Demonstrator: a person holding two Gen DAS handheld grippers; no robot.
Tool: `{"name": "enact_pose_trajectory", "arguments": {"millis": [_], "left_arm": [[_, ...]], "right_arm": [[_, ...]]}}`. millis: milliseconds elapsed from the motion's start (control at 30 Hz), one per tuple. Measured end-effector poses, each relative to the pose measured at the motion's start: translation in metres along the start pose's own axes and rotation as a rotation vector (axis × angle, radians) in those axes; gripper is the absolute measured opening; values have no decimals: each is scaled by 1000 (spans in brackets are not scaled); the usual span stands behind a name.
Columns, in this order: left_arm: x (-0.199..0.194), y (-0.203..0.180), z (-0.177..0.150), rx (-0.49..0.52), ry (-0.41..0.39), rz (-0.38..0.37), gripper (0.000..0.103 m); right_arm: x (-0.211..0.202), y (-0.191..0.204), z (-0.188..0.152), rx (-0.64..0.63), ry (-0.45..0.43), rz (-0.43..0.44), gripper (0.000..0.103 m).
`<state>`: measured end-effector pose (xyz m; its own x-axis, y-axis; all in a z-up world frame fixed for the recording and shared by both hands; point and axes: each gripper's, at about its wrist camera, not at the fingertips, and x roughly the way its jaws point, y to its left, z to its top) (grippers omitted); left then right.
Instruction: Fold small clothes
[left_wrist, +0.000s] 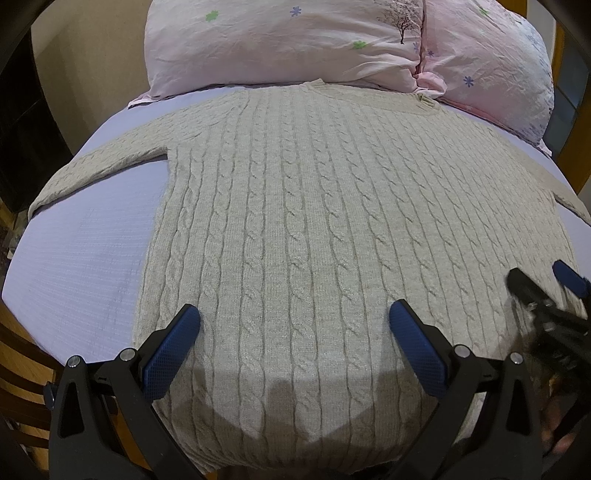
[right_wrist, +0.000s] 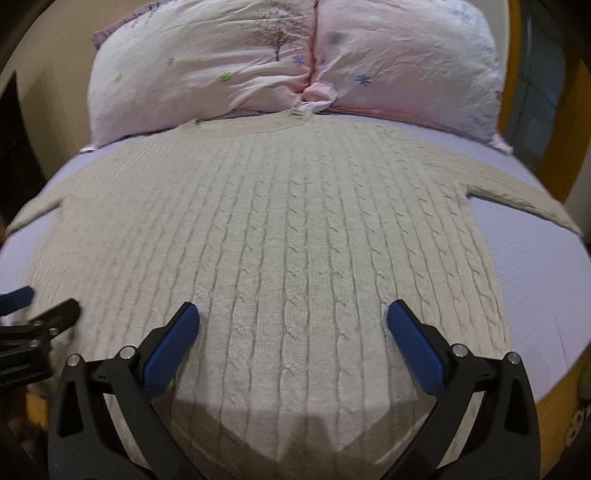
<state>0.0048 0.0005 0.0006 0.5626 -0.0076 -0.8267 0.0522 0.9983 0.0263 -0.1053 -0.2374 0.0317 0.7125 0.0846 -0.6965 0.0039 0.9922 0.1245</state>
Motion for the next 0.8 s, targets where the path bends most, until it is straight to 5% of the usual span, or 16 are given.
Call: {"name": "enact_pose_trajectory", "arguments": {"millis": [133, 300, 400, 467, 500, 667, 767, 800], "left_arm": [[-1, -1, -1, 21, -21, -15, 102], [-1, 0, 1, 56, -80, -46, 102], [1, 13, 9, 38, -108, -113, 102], [0, 34, 18, -25, -149, -181, 102], [-1, 45, 22, -55, -171, -191, 102], [-1, 112, 49, -210, -240, -96, 102], [2, 160, 59, -347, -270, -66, 102], [2, 173, 61, -385, -279, -61, 102]], "right_arm": [[-29, -84, 40, 190, -119, -63, 101], [-17, -234, 78, 573, -88, -97, 100], [5, -324, 80, 840, -45, -132, 82], [16, -363, 79, 961, -34, -131, 78], [16, -382, 78, 1015, -76, -122, 73], [26, -436, 80, 1170, -153, -105, 61], [39, -459, 82, 1243, -180, -125, 31], [44, -461, 84, 1241, -157, -148, 10]]}}
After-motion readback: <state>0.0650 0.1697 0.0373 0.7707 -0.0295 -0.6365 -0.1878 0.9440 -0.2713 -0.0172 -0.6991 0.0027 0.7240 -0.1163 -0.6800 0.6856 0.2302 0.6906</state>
